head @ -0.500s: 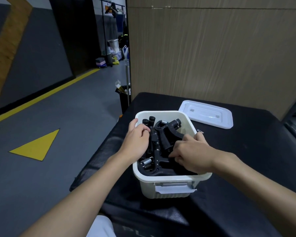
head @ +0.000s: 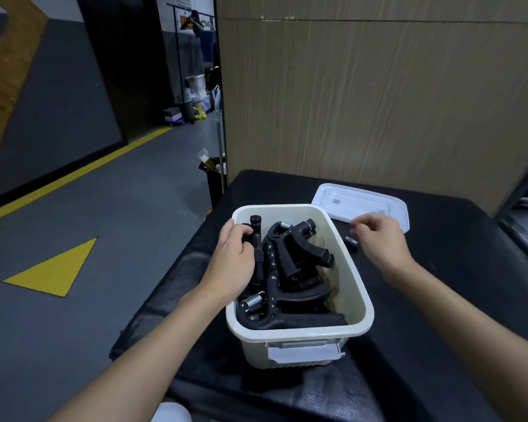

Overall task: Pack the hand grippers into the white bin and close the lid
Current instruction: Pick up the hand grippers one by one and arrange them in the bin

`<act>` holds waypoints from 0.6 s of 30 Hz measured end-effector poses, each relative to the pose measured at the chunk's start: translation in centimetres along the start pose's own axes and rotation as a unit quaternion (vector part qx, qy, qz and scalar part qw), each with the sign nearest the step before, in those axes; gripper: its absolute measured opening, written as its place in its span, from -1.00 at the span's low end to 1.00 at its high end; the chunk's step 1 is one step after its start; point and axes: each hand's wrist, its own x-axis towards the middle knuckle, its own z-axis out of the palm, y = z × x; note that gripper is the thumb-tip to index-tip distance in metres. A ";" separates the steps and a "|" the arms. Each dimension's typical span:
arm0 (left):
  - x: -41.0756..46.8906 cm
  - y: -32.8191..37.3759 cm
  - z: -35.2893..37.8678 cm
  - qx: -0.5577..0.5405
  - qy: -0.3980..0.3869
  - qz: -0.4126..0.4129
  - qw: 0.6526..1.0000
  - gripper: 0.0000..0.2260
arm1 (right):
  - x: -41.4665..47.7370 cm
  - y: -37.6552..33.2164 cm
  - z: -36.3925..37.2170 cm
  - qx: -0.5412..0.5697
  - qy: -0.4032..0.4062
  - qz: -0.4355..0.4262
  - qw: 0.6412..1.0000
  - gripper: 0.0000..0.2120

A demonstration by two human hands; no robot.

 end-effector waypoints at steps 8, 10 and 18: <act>0.5 -0.5 0.3 0.016 -0.004 -0.006 1.000 -0.80 | 7.5 7.4 4.0 -0.288 -0.156 0.072 0.942 -0.43; 0.6 -0.5 0.4 0.024 -0.001 -0.011 1.000 -0.81 | 8.0 7.4 4.7 -0.309 -0.193 0.066 0.929 -0.43; 0.2 -0.1 0.5 0.014 -0.004 -0.025 1.000 -0.71 | 7.7 7.6 5.9 -0.421 -0.211 0.046 0.881 -0.62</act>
